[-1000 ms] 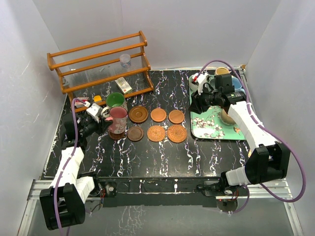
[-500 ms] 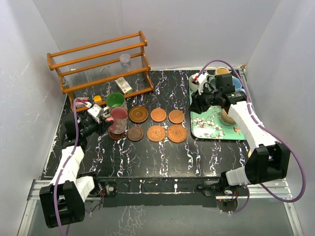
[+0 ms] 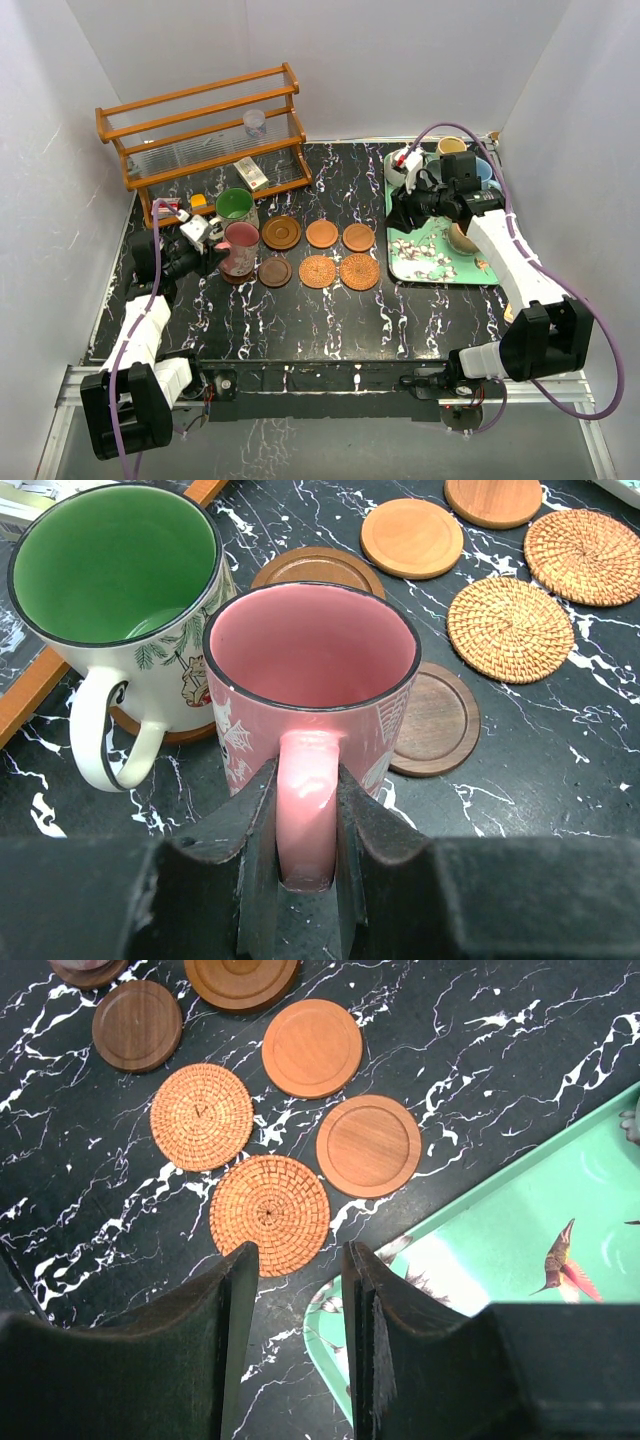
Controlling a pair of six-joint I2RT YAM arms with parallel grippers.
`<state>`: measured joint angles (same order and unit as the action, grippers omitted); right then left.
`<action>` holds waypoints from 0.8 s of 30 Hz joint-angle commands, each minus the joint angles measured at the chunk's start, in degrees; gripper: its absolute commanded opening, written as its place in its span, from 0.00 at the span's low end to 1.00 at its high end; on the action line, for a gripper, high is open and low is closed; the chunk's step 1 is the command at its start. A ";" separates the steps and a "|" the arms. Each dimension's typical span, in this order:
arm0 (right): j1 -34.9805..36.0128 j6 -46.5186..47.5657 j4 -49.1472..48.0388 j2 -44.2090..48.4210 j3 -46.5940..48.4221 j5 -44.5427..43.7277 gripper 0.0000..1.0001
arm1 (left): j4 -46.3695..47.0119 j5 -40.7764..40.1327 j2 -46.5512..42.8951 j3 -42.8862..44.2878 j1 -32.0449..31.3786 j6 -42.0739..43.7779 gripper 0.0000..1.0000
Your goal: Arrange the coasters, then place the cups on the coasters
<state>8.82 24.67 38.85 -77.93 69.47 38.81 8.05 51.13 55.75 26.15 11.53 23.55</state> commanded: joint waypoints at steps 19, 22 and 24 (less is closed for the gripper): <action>-0.43 -0.58 -3.09 3.11 -0.65 1.58 0.39 | -5.74 2.40 -1.66 0.30 0.51 9.51 0.09; -0.47 -0.70 -3.11 3.13 -0.70 1.71 0.39 | -7.77 1.61 -2.21 0.34 0.57 10.84 0.13; -0.43 -0.73 -3.17 3.18 -0.65 1.80 0.39 | -8.70 0.84 -2.77 0.39 0.50 11.44 0.15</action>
<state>8.73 24.05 38.65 -76.90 68.51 39.22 2.50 51.64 54.63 26.13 11.81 31.35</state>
